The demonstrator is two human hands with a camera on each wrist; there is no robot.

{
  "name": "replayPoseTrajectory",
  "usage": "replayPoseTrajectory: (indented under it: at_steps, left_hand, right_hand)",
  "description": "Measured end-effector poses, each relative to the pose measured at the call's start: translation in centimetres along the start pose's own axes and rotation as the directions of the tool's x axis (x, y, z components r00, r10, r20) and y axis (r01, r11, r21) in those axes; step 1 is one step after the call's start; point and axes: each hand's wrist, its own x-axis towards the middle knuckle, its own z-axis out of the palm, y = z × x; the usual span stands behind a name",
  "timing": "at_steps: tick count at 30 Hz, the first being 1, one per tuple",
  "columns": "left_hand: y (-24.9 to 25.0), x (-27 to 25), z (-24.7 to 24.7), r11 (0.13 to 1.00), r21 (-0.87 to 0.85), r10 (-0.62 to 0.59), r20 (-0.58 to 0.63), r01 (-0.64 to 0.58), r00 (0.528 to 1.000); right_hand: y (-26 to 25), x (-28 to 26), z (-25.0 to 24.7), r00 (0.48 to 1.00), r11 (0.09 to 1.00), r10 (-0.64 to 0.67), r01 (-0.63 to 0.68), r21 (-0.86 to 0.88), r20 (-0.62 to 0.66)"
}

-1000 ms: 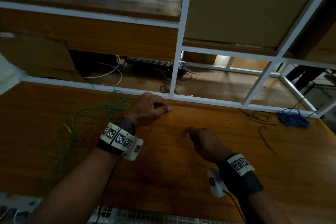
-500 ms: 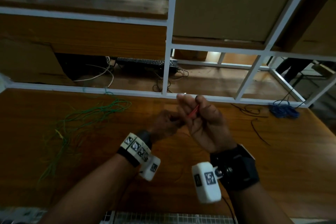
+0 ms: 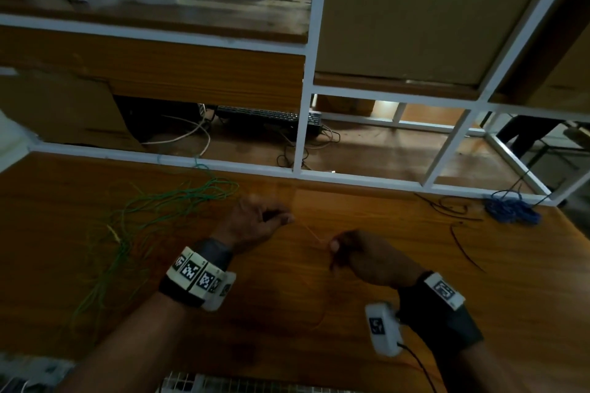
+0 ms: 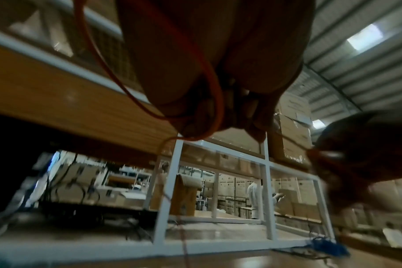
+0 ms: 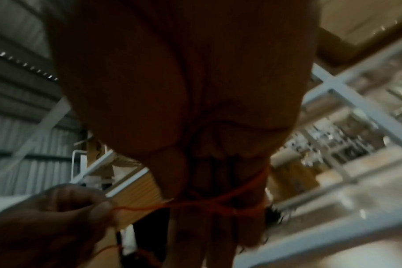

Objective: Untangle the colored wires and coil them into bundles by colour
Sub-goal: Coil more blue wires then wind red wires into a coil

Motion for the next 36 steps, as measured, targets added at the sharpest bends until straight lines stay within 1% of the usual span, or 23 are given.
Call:
replayPoseTrajectory:
  at_steps: [2, 4, 6, 8, 11, 13, 16, 18, 19, 20, 21, 22, 23, 24, 25, 26, 27, 28, 30, 32, 33, 34, 36]
  left_hand:
    - [0.2, 1.0, -0.5, 0.98, 0.083, 0.187, -0.087, -0.179, 0.979]
    - [0.4, 2.0, -0.5, 0.963, 0.042, 0.268, -0.152, -0.265, 0.951]
    - [0.2, 2.8, 0.1, 0.96, -0.045, 0.264, -0.196, -0.277, 0.944]
    - [-0.1, 3.0, 1.0, 0.951, -0.141, 0.24, -0.224, -0.275, 0.945]
    - [0.0, 2.0, 3.4, 0.925, -0.302, 0.164, -0.228, -0.23, 0.96]
    - [0.5, 0.8, 5.4, 0.87, -0.456, 0.099, -0.209, -0.186, 0.973]
    - [1.2, -0.2, 7.4, 0.762, -0.645, -0.119, -0.215, -0.05, 0.969]
    - [1.1, -0.6, 7.8, 0.792, -0.608, -0.23, -0.215, 0.054, 0.949]
    - [0.8, -0.8, 8.0, 0.812, -0.575, -0.264, -0.213, 0.098, 0.941]
    - [0.3, -1.1, 7.9, 0.813, -0.565, -0.298, -0.197, 0.14, 0.934]
    - [-0.1, -1.4, 7.7, 0.794, -0.582, -0.334, -0.176, 0.176, 0.926]
    - [-0.4, -1.6, 7.6, 0.785, -0.585, -0.353, -0.149, 0.205, 0.924]
    - [-0.2, -1.7, 7.2, 0.8, -0.558, -0.342, -0.124, 0.22, 0.932]
    - [-0.1, -1.7, 6.8, 0.852, -0.483, -0.294, -0.121, 0.202, 0.948]
    - [0.4, -1.5, 6.3, 0.912, -0.391, -0.198, -0.147, 0.127, 0.969]
    - [0.6, -1.1, 5.7, 0.963, -0.269, -0.073, -0.209, 0.014, 0.975]
    - [0.5, -0.6, 5.1, 0.986, -0.136, 0.05, -0.277, -0.091, 0.96]
    - [0.1, -0.2, 4.4, 0.99, -0.007, 0.133, -0.318, -0.143, 0.939]
    - [-1.0, 0.5, 3.2, 0.976, 0.167, 0.19, -0.317, -0.143, 0.929]
    - [-1.7, 0.9, 2.6, 0.948, 0.263, 0.247, -0.257, -0.178, 0.934]
    - [-1.7, 1.1, 2.2, 0.933, 0.289, 0.288, -0.242, -0.214, 0.927]
    - [-1.8, 1.5, 1.9, 0.925, 0.293, 0.32, -0.251, -0.244, 0.913]
    - [-1.7, 2.7, 0.9, 0.925, 0.256, 0.353, -0.314, -0.279, 0.881]
  right_hand:
    - [-0.4, -0.5, 1.0, 0.991, 0.964, -0.096, 0.068, 0.258, 0.095]
    - [-0.8, -0.8, 2.1, 0.959, 0.83, -0.227, 0.099, 0.549, 0.171]
    - [-1.3, -0.9, 2.8, 0.912, 0.613, -0.355, 0.061, 0.788, 0.205]
    - [-1.8, -0.8, 3.0, 0.855, 0.384, -0.485, 0.019, 0.923, 0.184]
    - [-3.4, -0.6, 1.9, 0.795, 0.056, -0.607, 0.009, 0.998, 0.027]
    - [-4.6, -0.2, 0.7, 0.804, -0.086, -0.58, 0.104, 0.991, -0.135]
    - [-5.7, 0.5, -0.8, 0.861, -0.299, -0.4, 0.202, 0.933, -0.314]
    - [-5.9, 0.7, -1.9, 0.861, -0.408, -0.265, 0.307, 0.86, -0.433]
    - [-5.8, 0.7, -2.5, 0.843, -0.39, -0.185, 0.409, 0.825, -0.506]
    - [-5.6, 0.8, -3.1, 0.804, -0.319, -0.108, 0.53, 0.786, -0.585]
    - [-5.3, 1.0, -3.5, 0.732, -0.149, -0.038, 0.668, 0.729, -0.68]
    - [-4.7, 1.3, -3.7, 0.615, 0.169, 0.001, 0.777, 0.607, -0.788]
    - [-4.1, 1.7, -3.5, 0.472, 0.558, -0.059, 0.746, 0.363, -0.88]
    - [-3.3, 2.2, -3.1, 0.397, 0.831, -0.209, 0.553, 0.051, -0.894]
    - [-2.5, 2.7, -2.5, 0.452, 0.917, -0.356, 0.337, -0.213, -0.818]
    - [-2.1, 3.0, -1.9, 0.576, 0.896, -0.44, 0.224, -0.384, -0.689]
    - [-1.6, 3.2, -1.5, 0.684, 0.863, -0.464, 0.205, -0.462, -0.563]
    - [-1.3, 3.1, -1.1, 0.749, 0.856, -0.46, 0.232, -0.462, -0.477]
    - [-0.7, 3.1, -1.0, 0.844, 0.885, -0.373, 0.199, -0.421, -0.386]
    - [-0.6, 3.1, -1.0, 0.94, 0.892, -0.201, 0.059, -0.447, -0.277]
    - [-0.7, 3.0, -1.0, 0.973, 0.915, -0.11, 0.02, -0.403, -0.202]
    - [-1.0, 2.8, -0.8, 0.993, 0.955, -0.052, 0.018, -0.297, -0.106]
    - [-1.4, 2.1, -0.9, 0.996, 0.996, -0.087, 0.087, -0.013, 0.031]
